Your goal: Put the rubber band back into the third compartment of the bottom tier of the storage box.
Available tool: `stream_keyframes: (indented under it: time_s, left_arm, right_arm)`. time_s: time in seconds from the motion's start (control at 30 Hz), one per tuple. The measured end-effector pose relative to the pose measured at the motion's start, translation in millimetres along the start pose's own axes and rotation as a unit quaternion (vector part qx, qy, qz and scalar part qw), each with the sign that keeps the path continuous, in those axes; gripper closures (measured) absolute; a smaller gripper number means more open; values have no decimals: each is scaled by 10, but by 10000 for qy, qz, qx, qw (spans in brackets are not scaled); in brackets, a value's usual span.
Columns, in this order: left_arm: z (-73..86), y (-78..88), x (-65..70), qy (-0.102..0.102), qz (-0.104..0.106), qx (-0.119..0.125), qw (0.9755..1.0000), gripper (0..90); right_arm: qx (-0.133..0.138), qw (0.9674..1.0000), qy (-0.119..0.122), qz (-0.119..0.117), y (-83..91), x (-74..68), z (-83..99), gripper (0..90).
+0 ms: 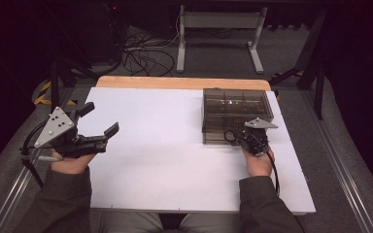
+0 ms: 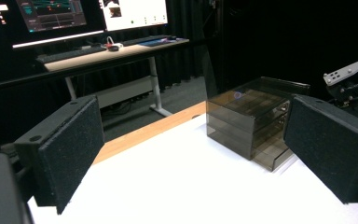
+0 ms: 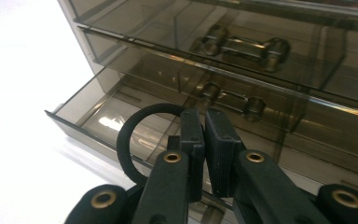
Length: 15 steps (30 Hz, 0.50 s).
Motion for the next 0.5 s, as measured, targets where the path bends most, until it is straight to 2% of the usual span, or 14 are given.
stream_keyframes:
  time_s: [0.17, 0.27, 0.5]
  left_arm:
    - [-4, 7, -5, 15, -4, 17, 10000, 59]
    - [-2, 6, -1, 15, 4, 9, 10000, 59]
    - [6, -8, 6, 15, 9, 2, 10000, 59]
  right_arm:
    - [6, 9999, -86, 103, 22, 64, 33, 863]
    - [4, 9994, -218, 273, 59, 150, 84, 864]
    - [-4, 9981, -427, 436, 93, 268, 171, 863]
Point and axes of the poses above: each handheld gripper's, and its own axes: y roughly backward along the jaws, z roughly out of its underside, x roughly to its right, the point moved 2 cm from there along -y, roughly forward along the jaws, and after that the axes turned 15 degrees about y, right-handed, at the moved point
